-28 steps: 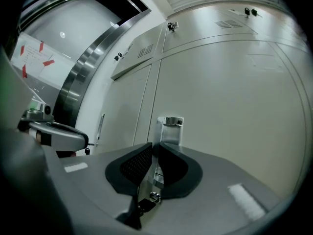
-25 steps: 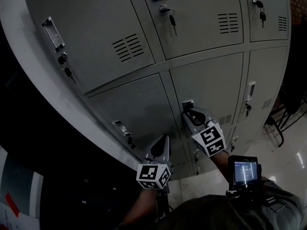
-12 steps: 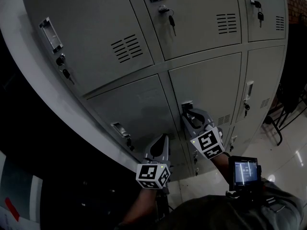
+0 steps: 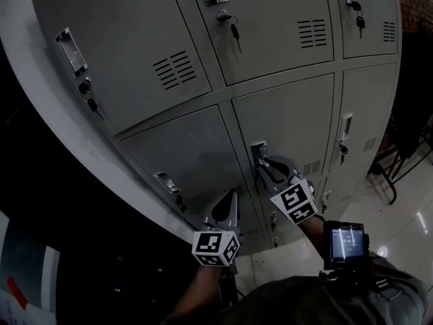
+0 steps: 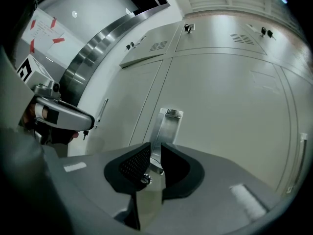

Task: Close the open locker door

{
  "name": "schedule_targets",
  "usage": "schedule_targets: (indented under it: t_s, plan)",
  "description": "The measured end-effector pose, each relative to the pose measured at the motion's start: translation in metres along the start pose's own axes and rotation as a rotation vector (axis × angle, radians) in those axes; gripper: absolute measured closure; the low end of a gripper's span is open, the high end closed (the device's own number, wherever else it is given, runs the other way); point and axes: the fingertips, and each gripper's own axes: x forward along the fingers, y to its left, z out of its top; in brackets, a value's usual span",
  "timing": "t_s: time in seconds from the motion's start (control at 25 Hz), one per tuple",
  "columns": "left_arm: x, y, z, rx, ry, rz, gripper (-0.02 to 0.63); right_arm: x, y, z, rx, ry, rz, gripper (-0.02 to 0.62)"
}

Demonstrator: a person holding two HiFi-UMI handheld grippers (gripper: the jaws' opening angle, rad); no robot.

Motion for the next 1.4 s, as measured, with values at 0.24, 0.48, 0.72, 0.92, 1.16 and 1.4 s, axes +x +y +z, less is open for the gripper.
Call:
schedule_targets:
  t_s: [0.24,0.48,0.72,0.92,1.16,1.4]
  plan:
    - [0.002,-0.011,-0.006,-0.011,0.015,-0.004,0.606,-0.015,0.000,-0.004,0.008,0.019,0.013,0.540]
    - [0.007,-0.035,-0.006,-0.037,0.015,-0.029,0.606,-0.044,0.001,-0.005,0.014,0.039,0.044,0.568]
    - [0.010,-0.084,-0.001,-0.050,0.001,-0.026,0.606,-0.098,0.001,-0.008,0.019,0.045,0.103,0.595]
    - [0.008,-0.152,0.001,-0.049,0.005,-0.009,0.606,-0.168,-0.009,-0.011,0.037,0.040,0.160,0.595]
    - [0.008,-0.248,-0.001,-0.042,0.009,-0.011,0.606,-0.262,-0.035,-0.019,0.082,0.015,0.185,0.595]
    - [-0.008,-0.331,0.002,-0.031,0.003,0.006,0.606,-0.348,-0.051,-0.026,0.132,-0.017,0.213,0.595]
